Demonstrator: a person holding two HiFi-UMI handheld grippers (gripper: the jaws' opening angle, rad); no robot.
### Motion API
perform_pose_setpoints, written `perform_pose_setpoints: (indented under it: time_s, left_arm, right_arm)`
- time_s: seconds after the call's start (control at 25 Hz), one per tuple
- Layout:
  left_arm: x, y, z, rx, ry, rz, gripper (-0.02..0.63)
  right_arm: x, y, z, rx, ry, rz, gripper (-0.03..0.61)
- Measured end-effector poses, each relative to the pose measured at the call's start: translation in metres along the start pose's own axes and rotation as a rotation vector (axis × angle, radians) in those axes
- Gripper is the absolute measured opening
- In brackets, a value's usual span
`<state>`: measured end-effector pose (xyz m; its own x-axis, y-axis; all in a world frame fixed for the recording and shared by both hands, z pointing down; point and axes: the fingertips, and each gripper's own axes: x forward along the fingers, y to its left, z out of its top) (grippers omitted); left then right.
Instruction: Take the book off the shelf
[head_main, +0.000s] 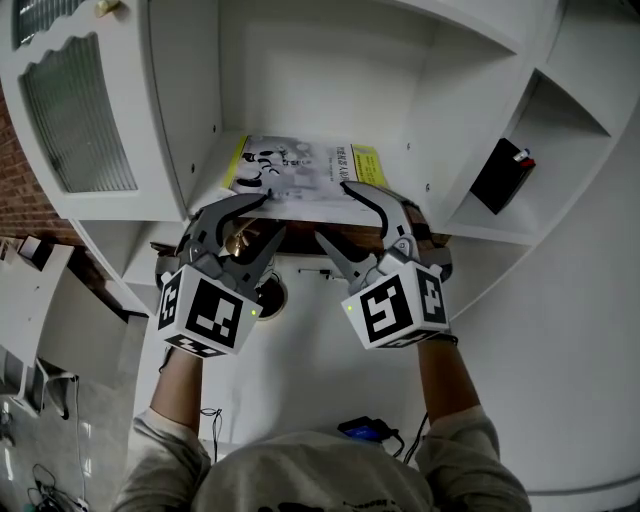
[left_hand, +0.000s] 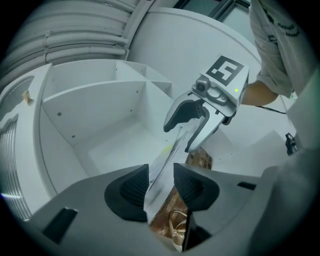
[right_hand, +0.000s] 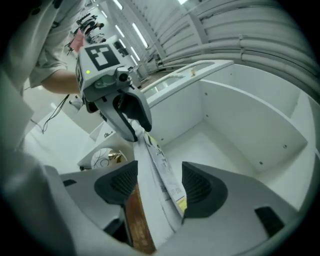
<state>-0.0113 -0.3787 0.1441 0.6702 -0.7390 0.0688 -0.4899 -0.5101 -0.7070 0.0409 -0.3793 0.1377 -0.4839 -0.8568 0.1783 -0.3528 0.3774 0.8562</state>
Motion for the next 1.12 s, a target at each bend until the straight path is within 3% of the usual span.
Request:
perform_pose_setpoints:
  time_s: [0.2, 0.44, 0.8, 1.12]
  left_arm:
    - [0.001, 0.0, -0.004, 0.013, 0.023, 0.004, 0.146]
    - [0.006, -0.001, -0.016, 0.119, 0.122, 0.01, 0.157]
    - [0.009, -0.009, -0.019, 0.147, 0.157, -0.013, 0.183]
    - [0.008, -0.016, -0.014, 0.155, 0.156, -0.023, 0.189]
  right_arm:
    - [0.024, 0.012, -0.021, -0.132, 0.166, 0.183, 0.301]
    - [0.038, 0.017, -0.041, -0.228, 0.306, 0.255, 0.302]
    - [0.054, 0.034, -0.059, -0.315, 0.389, 0.285, 0.301]
    - [0.045, 0.037, -0.055, -0.363, 0.376, 0.227, 0.285]
